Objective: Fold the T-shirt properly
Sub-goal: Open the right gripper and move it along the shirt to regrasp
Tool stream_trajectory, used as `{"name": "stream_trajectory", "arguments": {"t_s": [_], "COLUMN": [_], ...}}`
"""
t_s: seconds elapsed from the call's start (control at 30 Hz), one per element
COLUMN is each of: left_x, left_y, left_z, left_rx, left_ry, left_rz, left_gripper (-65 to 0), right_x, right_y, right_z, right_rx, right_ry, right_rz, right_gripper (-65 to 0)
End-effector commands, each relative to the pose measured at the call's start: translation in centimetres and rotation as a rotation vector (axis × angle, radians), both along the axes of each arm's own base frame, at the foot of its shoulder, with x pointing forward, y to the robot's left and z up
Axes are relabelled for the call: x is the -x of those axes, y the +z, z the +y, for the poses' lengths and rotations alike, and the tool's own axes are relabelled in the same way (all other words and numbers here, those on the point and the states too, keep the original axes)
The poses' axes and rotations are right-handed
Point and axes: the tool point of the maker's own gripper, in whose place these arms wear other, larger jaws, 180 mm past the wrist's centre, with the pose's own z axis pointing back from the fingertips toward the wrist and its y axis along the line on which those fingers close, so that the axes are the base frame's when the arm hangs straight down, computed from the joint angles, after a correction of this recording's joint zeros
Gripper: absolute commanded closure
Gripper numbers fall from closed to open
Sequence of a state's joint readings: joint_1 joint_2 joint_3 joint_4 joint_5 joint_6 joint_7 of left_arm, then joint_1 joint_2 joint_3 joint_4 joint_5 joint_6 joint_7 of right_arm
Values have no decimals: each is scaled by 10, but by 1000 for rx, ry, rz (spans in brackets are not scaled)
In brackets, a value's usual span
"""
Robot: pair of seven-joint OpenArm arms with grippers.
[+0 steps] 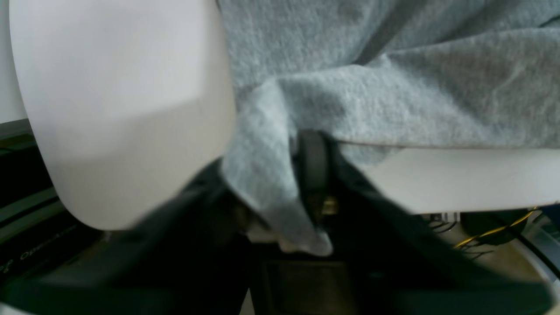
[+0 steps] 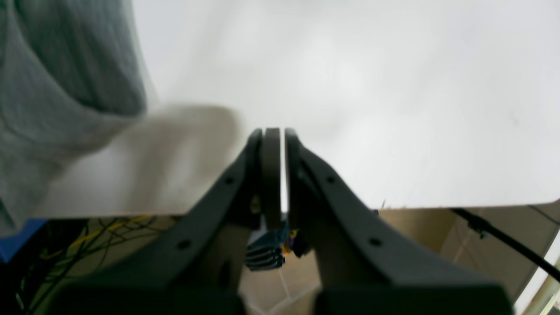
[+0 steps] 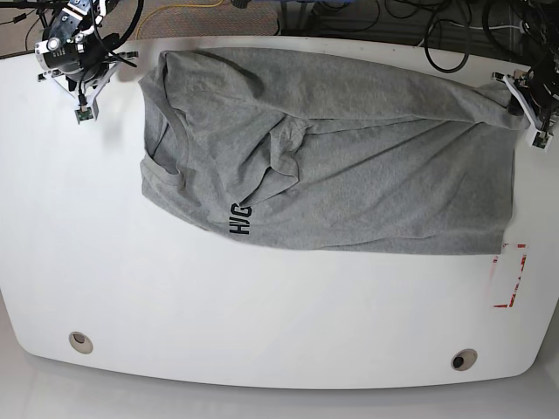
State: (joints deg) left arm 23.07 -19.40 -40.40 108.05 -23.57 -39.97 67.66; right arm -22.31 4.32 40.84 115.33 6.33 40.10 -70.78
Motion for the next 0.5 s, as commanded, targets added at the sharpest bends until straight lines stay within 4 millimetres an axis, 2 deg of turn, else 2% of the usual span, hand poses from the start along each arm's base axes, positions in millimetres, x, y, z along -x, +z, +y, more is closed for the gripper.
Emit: {"name": "stream_trajectory", "arguments": {"t_s": [0.0, 0.1, 0.13, 0.3, 0.4, 0.47], "left_x": [0, 2, 2, 1, 0, -1], "left_y": [7, 6, 6, 6, 6, 7], "left_z": [4, 4, 4, 3, 3, 2], "left_rx": [-23, -23, -23, -18, -16, -16], "left_ry": [-12, -12, -12, -14, -15, -16], "left_rz": [-9, -4, -4, -8, -10, -14], "left_gripper": [-279, -343, -361, -375, -376, -376], "right_x": [-5, -4, -4, -13, -26, -36], "right_y": [7, 7, 7, 10, 15, 19], "right_z": [-4, -5, -5, -4, -4, -4], "right_rx": [18, 19, 19, 13, 14, 14], "right_ry": [6, 5, 5, 2, 0, 0], "right_rz": [-25, -22, -22, -49, -86, -112], "right_gripper": [-60, -182, -246, -476, -558, -571]}}
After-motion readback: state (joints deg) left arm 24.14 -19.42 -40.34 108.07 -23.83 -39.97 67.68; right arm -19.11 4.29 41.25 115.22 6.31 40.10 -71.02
